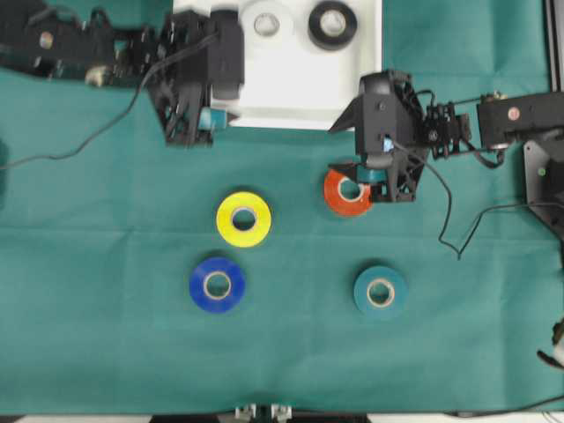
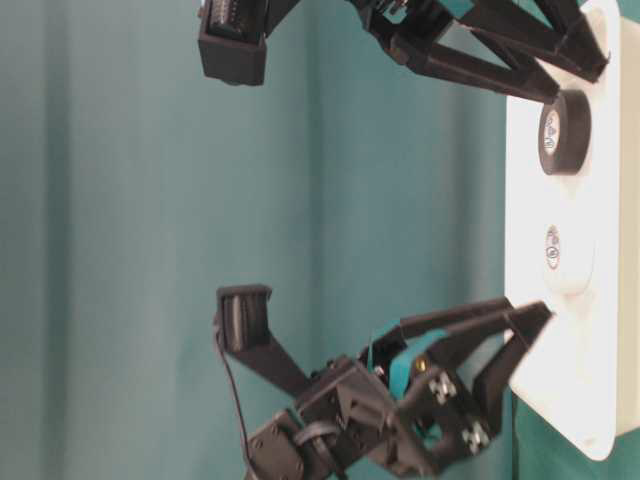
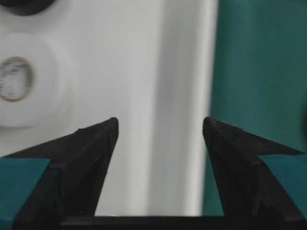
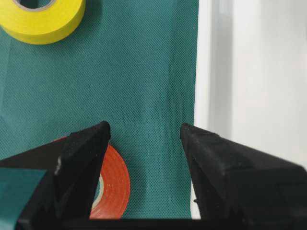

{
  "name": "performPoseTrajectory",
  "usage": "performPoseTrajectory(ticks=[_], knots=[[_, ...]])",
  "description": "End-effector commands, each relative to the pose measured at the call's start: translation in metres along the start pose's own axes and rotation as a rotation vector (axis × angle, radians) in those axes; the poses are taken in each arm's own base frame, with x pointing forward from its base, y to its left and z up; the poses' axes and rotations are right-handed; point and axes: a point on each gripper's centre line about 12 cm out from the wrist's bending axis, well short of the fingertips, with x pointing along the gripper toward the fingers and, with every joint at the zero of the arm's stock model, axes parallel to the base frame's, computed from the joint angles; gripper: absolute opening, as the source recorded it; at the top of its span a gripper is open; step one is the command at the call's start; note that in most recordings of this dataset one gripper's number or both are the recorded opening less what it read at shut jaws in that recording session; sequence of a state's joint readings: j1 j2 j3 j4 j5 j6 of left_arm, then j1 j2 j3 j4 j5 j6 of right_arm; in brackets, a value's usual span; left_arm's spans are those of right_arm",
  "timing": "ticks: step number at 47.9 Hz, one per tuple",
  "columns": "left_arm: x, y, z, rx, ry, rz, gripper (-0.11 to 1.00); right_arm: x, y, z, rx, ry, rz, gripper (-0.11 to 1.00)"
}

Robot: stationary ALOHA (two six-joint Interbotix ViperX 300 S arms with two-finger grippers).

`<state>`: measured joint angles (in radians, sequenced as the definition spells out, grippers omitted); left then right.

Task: Put the tape alternately from left to right into the white case.
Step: 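Move left gripper back over the yellow tape roll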

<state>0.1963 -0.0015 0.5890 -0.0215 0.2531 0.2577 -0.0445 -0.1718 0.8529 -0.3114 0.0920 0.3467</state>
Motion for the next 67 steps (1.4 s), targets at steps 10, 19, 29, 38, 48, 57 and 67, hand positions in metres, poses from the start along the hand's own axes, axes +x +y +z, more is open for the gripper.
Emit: performPoseTrajectory(ticks=[10, 19, 29, 38, 48, 57, 67], knots=[[-0.015, -0.040, 0.007, 0.027, -0.037, -0.067, 0.96, -0.003, 0.001, 0.010, 0.001, -0.033, 0.005, 0.68], [-0.014, -0.059, 0.003, 0.013, -0.025, -0.102, 0.96, -0.003, 0.001, 0.009, 0.000, -0.030, 0.004, 0.68], [-0.013, -0.065, -0.004, -0.006, -0.005, -0.113, 0.96, -0.003, 0.001, 0.010, 0.000, -0.033, 0.005, 0.68], [-0.013, -0.064, -0.004, -0.006, -0.006, -0.112, 0.96, -0.003, 0.001, 0.010, 0.003, -0.035, 0.005, 0.68], [-0.012, -0.065, -0.006, -0.006, 0.000, -0.113, 0.96, -0.004, 0.011, 0.014, -0.014, -0.044, 0.027, 0.68], [-0.011, -0.065, -0.006, -0.006, 0.001, -0.113, 0.96, -0.005, 0.024, 0.014, -0.026, -0.043, 0.055, 0.68], [-0.010, -0.065, -0.006, -0.006, 0.003, -0.113, 0.95, -0.006, 0.043, 0.010, 0.017, -0.030, 0.098, 0.68]])
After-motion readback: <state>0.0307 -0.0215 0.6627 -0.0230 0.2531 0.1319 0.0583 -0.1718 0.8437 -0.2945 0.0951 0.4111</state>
